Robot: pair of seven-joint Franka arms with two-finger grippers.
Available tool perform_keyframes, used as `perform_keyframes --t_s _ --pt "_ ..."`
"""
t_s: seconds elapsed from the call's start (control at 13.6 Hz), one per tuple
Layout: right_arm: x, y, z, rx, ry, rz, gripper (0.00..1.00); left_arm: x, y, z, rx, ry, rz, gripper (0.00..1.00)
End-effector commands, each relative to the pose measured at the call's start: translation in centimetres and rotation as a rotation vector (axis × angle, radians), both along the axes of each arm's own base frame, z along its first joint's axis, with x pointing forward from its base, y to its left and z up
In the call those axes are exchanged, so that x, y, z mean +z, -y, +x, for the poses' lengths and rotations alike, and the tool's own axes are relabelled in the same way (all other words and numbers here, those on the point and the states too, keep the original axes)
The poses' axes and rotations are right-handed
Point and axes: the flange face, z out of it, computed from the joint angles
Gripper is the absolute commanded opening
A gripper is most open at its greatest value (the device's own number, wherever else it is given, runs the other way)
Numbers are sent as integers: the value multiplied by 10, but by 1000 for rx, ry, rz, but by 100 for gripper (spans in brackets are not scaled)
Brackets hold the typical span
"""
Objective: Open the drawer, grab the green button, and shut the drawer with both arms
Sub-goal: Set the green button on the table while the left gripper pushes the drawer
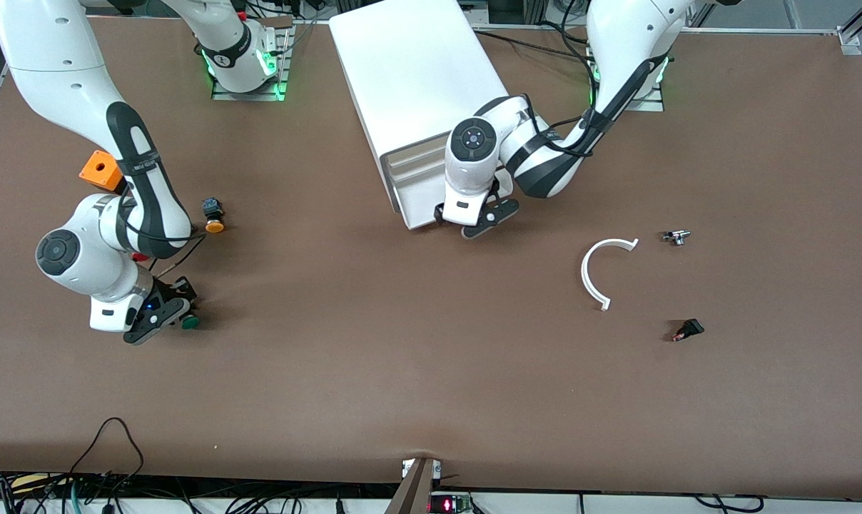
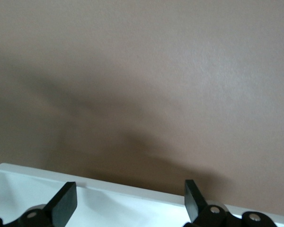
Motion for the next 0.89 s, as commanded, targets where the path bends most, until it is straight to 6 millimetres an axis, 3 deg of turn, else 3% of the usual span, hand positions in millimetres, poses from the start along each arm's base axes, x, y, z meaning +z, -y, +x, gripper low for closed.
perform_keyframes --t_s 0.0,0.15,0.44,0.52,0.74,0.81 --pt "68 -3 -1 6 19 35 100 7 13 -15 -14 -27 -25 100" --pt "101 1 -1 -7 61 45 100 8 22 -28 -26 -49 -40 100" --pt "195 -3 -26 -153 -6 93 100 6 30 -36 -33 -72 -52 100" --pt "216 -4 -34 -170 -27 102 100 10 22 -27 -35 -66 -47 100" --pt "278 -7 -55 -249 -89 120 100 22 -28 24 -48 -40 -50 100" --pt "297 -8 -65 -266 -95 121 100 21 -34 31 -76 -17 -36 100"
